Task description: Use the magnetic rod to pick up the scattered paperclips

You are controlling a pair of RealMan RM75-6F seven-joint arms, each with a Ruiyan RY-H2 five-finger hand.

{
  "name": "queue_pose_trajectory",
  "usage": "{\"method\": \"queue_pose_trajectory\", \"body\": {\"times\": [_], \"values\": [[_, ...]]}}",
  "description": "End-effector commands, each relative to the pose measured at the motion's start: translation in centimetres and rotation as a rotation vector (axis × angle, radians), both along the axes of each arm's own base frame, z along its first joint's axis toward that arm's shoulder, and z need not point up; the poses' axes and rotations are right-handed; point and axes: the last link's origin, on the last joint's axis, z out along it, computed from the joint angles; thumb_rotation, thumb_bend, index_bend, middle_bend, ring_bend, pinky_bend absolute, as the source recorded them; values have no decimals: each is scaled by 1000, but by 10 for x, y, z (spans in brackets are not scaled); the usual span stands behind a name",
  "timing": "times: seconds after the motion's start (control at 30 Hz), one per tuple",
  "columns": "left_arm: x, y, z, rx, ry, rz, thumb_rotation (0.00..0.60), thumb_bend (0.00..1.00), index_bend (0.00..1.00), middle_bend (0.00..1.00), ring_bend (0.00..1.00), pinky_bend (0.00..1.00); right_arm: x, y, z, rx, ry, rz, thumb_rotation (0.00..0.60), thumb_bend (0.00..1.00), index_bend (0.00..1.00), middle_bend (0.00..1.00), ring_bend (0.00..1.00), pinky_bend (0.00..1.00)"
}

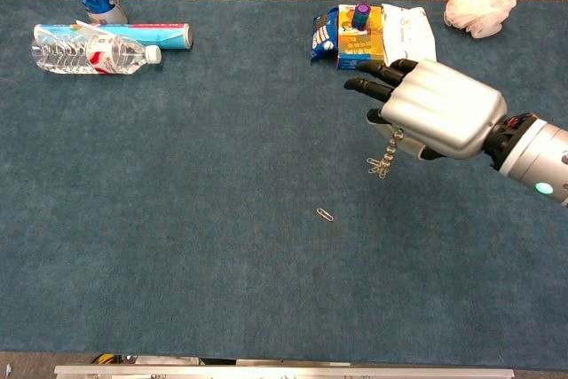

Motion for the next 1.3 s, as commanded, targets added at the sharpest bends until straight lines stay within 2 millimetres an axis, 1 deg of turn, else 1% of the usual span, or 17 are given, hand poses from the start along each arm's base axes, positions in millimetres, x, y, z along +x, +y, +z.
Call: {"method": "queue_pose_trajectory", "body": {"times": [0.03, 0.23, 0.47, 0.83, 1.0, 1.07, 1.17, 1.3], "values": [[2, 1, -1, -2, 3, -6, 600, 11, 474, 453, 269, 456, -11, -4, 5, -20, 10, -31, 600, 316, 588, 137, 1, 251], [5, 2, -3, -3, 8, -20, 600, 11, 475, 454, 269, 456, -27, -9, 7, -36, 20, -76, 600, 316, 588, 137, 1, 251], [8, 3, -5, -8, 15, -26, 600, 11, 476, 455, 272, 457, -44, -12, 2, -37, 34, -119, 600, 316, 588, 137, 1, 251], [10, 4, -6, -10, 19, -35, 600, 11, 477, 456, 272, 456, -59, -12, -4, -30, 44, -149, 600, 310, 586, 137, 1, 251], [12, 4, -7, -8, 22, -41, 600, 11, 478, 456, 273, 456, -64, -9, -1, -31, 34, -158, 600, 301, 540, 137, 1, 251], [13, 4, -7, -8, 23, -43, 600, 11, 478, 456, 273, 456, -66, -7, 1, -34, 30, -159, 600, 273, 506, 137, 1, 251], [14, 5, -8, -10, 25, -45, 600, 11, 478, 456, 276, 457, -69, -6, 4, -41, 26, -161, 600, 201, 430, 137, 1, 251], [15, 5, -9, -12, 28, -48, 600, 11, 478, 456, 278, 457, -72, -3, 8, -48, 18, -164, 600, 180, 356, 137, 1, 251]]}}
